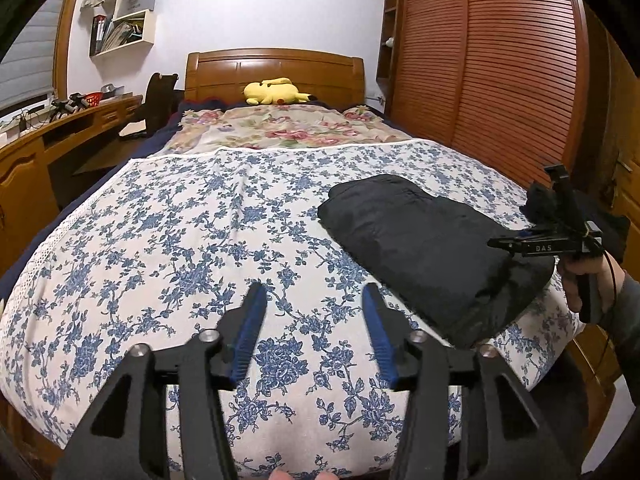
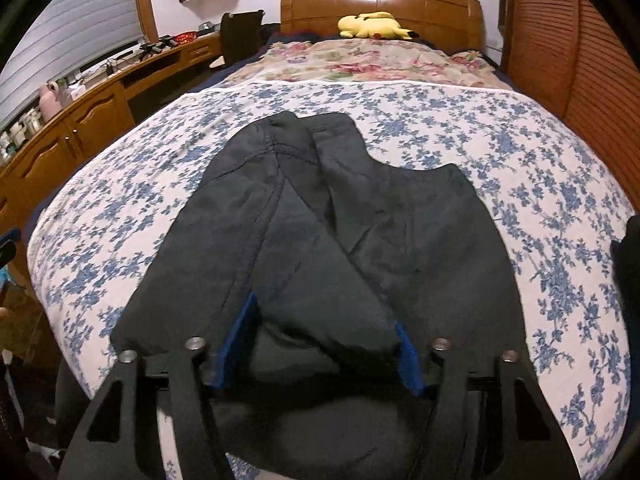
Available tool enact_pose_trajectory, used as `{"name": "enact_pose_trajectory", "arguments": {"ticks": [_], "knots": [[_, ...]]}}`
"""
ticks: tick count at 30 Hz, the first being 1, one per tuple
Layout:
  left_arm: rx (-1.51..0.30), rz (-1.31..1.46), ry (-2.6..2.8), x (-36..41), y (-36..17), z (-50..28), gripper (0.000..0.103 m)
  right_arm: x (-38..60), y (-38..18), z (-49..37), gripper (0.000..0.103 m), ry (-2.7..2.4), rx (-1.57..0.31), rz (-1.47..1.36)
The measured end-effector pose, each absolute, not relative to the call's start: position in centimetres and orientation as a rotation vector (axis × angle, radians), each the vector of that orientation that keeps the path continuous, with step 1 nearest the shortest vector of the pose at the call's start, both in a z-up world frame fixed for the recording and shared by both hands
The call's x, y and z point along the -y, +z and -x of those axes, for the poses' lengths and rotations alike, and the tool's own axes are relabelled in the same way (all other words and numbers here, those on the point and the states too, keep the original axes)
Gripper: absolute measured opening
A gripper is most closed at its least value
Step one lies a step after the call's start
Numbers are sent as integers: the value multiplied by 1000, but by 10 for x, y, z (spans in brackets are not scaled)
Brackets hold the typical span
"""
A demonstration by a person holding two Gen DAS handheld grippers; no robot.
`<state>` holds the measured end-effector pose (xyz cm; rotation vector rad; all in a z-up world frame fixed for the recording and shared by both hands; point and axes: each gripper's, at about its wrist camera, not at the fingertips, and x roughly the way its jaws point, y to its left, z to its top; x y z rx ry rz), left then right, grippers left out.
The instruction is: Fold large clothes
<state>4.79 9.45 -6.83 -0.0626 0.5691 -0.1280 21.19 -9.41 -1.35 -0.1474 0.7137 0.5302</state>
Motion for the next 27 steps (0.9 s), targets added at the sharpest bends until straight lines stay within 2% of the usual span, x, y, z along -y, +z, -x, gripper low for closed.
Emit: {"name": "enact_pose_trajectory", "arguments": {"ticks": [1,3,5,17,22,27], "knots": [[-570,61,-128,-95,-69,-48,58,94,-14,-210,30,546,-717,147],[-571,60,-131,-93,-70,-49,67,91,-12,-205,20,554,-704,175],[-572,60,-134,-90,-71,-50,68,90,-6,-196,11,560,-669,200],[-585,26,-176,-60,-70,-60,70,109,50,-132,7,572,-443,261],[-585,5,-201,-46,-67,-60,70,148,49,-112,7,495,-404,231],[-584,2,-225,-36,-66,-60,70,208,16,-121,7,329,-487,171]]}}
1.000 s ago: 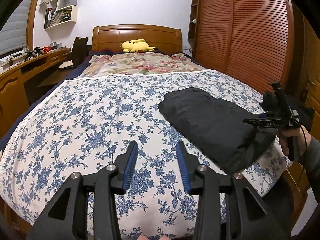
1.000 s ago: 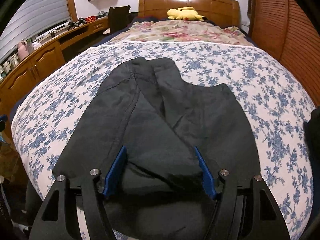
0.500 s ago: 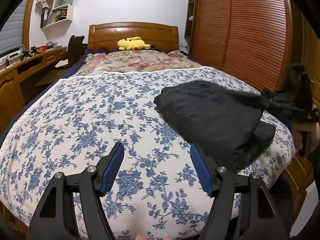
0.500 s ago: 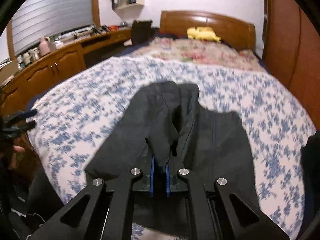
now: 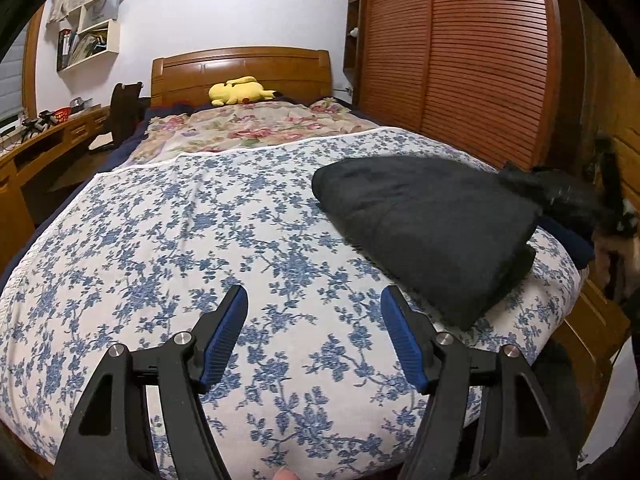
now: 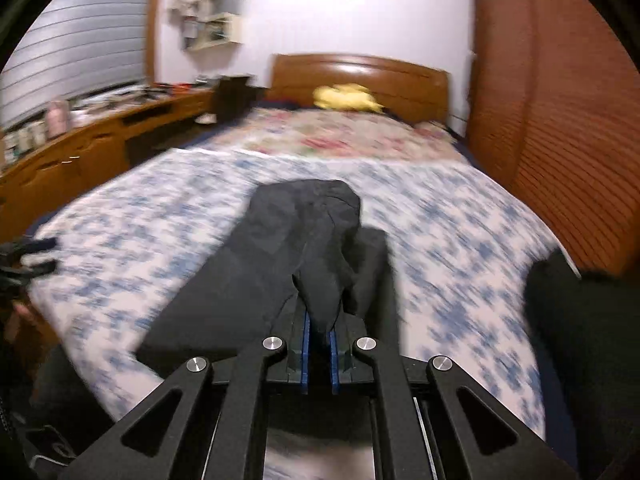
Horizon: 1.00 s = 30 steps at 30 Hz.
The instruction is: Fold large clothes
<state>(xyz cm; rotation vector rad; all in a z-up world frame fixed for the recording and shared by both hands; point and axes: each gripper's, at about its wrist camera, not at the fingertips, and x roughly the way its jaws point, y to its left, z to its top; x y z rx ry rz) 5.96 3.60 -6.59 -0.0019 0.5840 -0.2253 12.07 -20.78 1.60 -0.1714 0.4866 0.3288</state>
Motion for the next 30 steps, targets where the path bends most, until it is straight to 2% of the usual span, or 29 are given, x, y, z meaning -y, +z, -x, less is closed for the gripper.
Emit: {"name": "enact_pose_trajectory", "arguments": {"ticks": [5,9,12,14,17,30], "knots": [[-590,-5,-238,-27,-68,-60,71,248,-32,-141,7,269,-623,46],[-590,0,-243,-24,-68,-59,72,236,-31,-134,11,250,-622,97],[-585,4,-248,-22,-67,-59,73,221,-19,-135,27,207,-602,144],[-584,4,-251,-20,-68,-57,74,215,-11,-129,48,194,-573,165],[-585,3,-255,-16,-69,-57,75,207,-1,-117,57,190,-523,176],[-597,-8,-260,-9,-73,-59,76,132,-10,-108,58,491,-528,166]]}}
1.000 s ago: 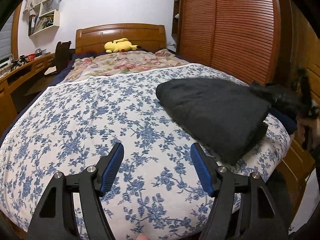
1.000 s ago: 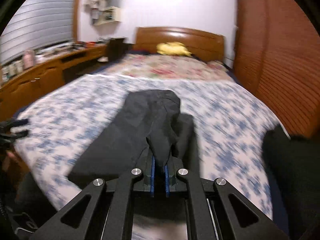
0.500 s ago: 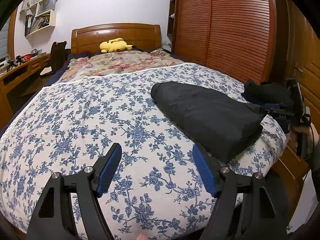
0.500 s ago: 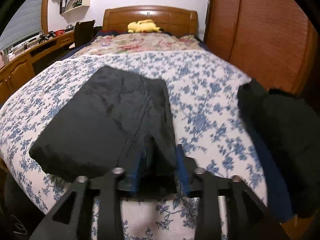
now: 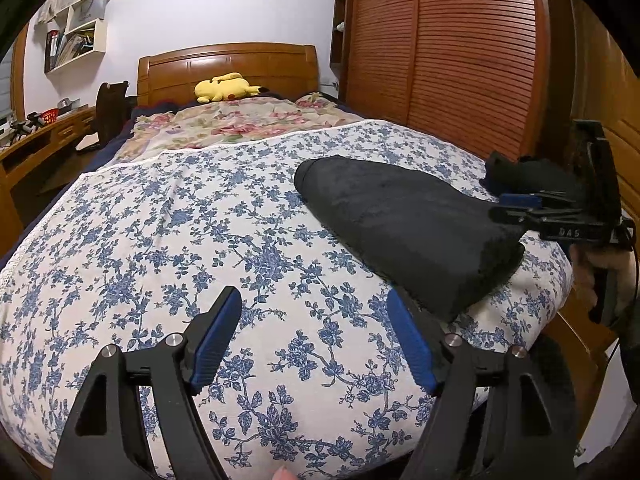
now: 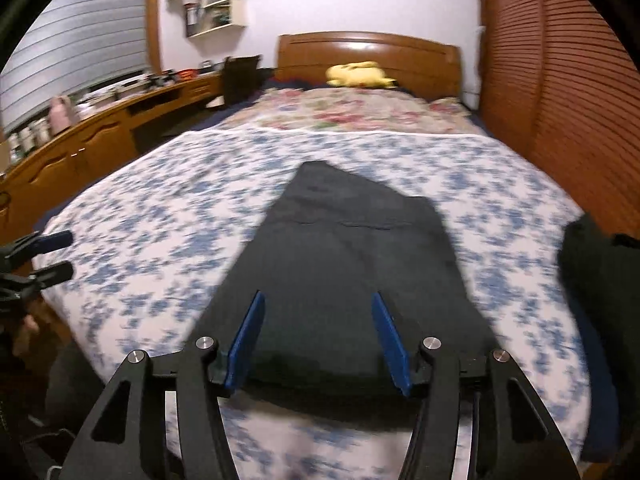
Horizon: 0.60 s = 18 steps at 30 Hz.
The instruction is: Fold large clothes
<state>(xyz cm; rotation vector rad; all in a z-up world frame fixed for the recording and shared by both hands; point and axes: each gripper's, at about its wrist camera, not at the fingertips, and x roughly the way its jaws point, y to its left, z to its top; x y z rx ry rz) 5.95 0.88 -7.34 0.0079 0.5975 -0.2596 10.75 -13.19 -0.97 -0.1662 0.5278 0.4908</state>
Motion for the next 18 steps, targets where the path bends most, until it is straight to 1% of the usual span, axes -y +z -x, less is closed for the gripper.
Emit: {"name": "enact_pose_trajectory", "arguments": {"ticks": [4,8,12,18], "knots": [[-601,-12,-259,-8,-75,-61,76,115,-18,-124,58,533,-540,188],[-603,-12,-261,-7,-79,-65,76,111,-40,-137,58,540,-593,198],[-630,-10,-271,-4,-91,-82,76,122,-67,-149,58,587,-644,120],[-665,3,-311,14,-99,-125,76,128,-62,-147,58,585,-630,114]]}}
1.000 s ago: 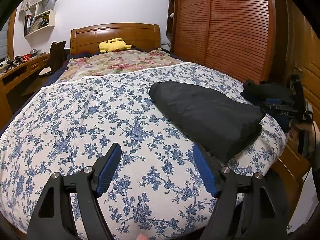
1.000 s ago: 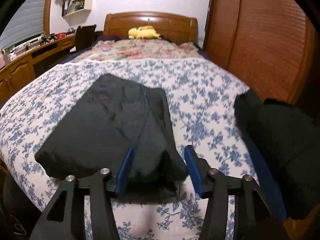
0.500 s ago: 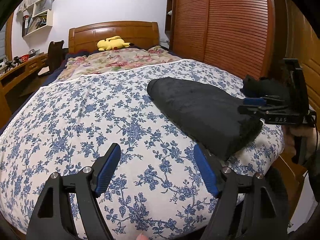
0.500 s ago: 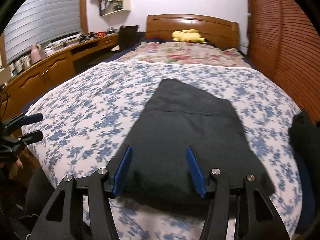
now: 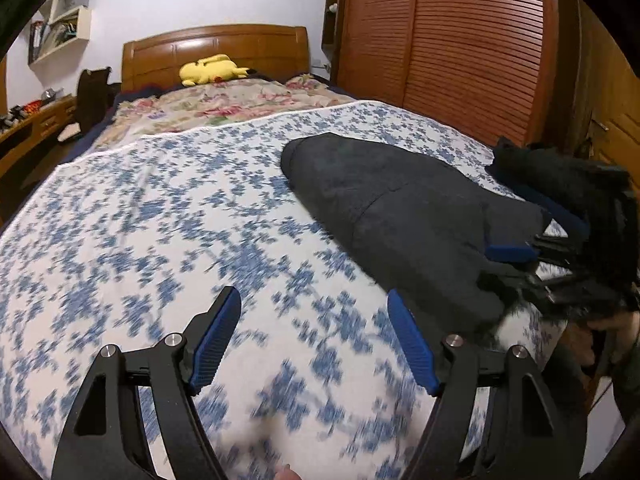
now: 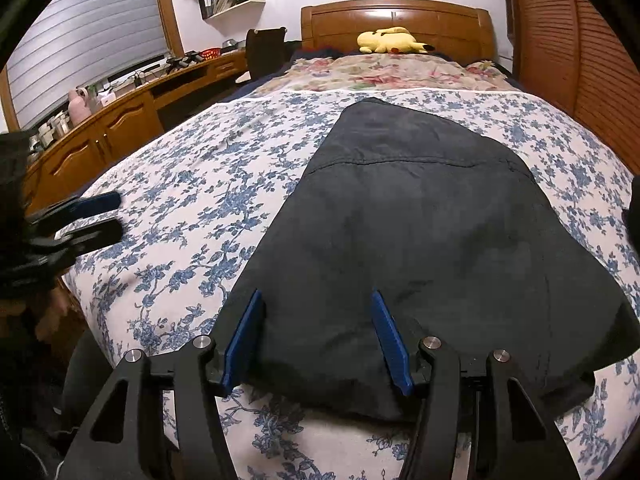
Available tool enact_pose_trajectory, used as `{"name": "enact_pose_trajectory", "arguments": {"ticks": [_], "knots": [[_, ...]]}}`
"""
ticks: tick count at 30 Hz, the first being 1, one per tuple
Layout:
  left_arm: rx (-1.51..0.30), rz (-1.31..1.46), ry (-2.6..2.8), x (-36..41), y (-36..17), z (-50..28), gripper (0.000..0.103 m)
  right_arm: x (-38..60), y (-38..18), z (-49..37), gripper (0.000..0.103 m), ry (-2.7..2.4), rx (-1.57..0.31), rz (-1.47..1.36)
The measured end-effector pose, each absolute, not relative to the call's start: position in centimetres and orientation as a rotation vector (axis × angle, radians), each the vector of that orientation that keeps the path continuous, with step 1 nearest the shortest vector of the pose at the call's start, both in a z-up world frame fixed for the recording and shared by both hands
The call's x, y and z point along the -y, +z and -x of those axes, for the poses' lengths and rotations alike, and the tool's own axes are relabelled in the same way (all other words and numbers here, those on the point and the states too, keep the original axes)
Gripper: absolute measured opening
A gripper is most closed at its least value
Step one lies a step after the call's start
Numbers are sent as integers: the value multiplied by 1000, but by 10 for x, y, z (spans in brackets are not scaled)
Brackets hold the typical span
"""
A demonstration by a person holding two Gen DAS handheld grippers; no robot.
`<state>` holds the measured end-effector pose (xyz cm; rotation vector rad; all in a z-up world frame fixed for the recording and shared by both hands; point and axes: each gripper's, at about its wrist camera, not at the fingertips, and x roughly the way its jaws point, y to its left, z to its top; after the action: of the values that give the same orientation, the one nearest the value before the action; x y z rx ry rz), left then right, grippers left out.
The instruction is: Fold large clothes
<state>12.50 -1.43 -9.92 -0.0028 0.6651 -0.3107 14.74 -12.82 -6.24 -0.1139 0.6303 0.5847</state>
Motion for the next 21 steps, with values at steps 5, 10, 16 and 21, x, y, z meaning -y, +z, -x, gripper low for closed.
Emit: {"name": "enact_pose_trajectory", "arguments": {"ticks": [5,10,16,21], "knots": [[-687,12,-354,32,-93,-164,77,145,-50,-128,59,508,-624,135],[-697,1,-382,48,-80,-209,77,191,-36,-122,59,347,-605,169],[-695,-21,-388,66,-71,-264,76,239,-49,-126,59,250,-669,94],[-710,-24,-376,73,-75,-303,76,250,-67,-144,59,242,-725,5]]}}
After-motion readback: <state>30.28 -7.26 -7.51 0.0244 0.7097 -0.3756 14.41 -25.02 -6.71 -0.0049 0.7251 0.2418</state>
